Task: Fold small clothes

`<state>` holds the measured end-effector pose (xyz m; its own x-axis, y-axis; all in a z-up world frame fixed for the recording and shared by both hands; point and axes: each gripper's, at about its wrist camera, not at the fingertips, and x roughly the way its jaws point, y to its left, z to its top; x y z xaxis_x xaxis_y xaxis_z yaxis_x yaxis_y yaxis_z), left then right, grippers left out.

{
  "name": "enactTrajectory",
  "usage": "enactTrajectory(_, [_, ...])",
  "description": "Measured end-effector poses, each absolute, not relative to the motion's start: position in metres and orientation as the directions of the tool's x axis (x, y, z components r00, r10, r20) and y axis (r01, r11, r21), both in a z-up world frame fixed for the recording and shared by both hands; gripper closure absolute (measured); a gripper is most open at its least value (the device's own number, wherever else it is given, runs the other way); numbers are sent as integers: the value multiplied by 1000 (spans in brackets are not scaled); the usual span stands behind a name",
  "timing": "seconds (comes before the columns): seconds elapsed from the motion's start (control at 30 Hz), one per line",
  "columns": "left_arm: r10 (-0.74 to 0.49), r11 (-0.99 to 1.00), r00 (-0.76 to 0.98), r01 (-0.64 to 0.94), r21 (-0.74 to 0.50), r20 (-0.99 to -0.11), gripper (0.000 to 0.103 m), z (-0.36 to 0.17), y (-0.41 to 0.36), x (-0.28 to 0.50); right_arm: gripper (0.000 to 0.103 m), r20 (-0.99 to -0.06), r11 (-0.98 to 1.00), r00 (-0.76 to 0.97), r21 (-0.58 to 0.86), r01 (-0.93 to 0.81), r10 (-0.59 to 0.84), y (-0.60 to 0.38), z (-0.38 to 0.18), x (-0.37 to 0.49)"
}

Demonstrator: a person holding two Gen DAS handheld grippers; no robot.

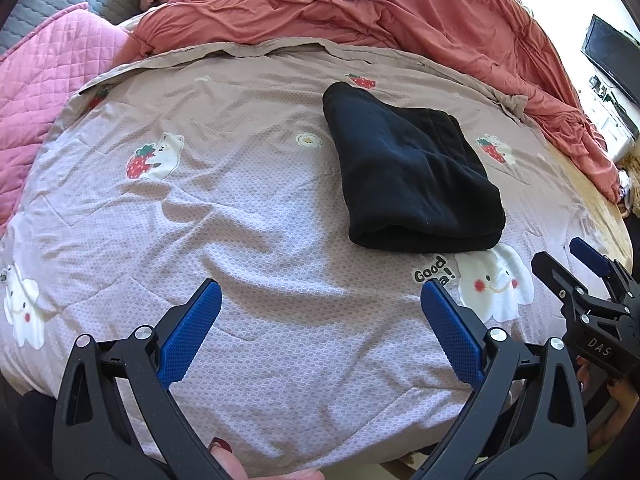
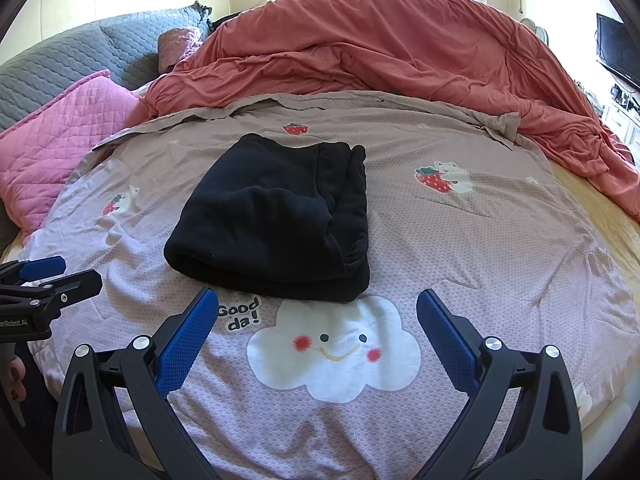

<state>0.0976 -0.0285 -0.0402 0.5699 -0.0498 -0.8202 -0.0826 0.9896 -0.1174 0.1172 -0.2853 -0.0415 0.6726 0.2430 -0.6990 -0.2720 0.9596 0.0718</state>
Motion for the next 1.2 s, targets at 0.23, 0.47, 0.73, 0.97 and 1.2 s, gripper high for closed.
enactTrajectory(0.23, [-42, 990, 564, -87, -111, -825, 9, -40, -31, 98, 4, -700, 960, 672, 70, -272, 241, -287, -42, 117])
enactTrajectory(0.47, [-43, 990, 569, -88, -112, -822, 9, -40, -29, 98, 4, -701, 960, 672, 67, -271, 239, -290, -42, 117])
enactTrajectory(0.73, [-51, 989, 564, -84, -119, -824, 9, -41, -27, 99, 4, -701, 961, 673, 69, -267, 237, -293, -42, 117])
enactTrajectory(0.97, [-51, 992, 568, -70, -109, -822, 9, -40, -29, 99, 4, -703, 965, 672, 83, -249, 234, -303, -44, 120])
enactTrajectory(1.2, [-50, 991, 565, -75, -112, -823, 9, -40, -28, 99, 4, -701, 966, 674, 84, -246, 233, -308, -44, 121])
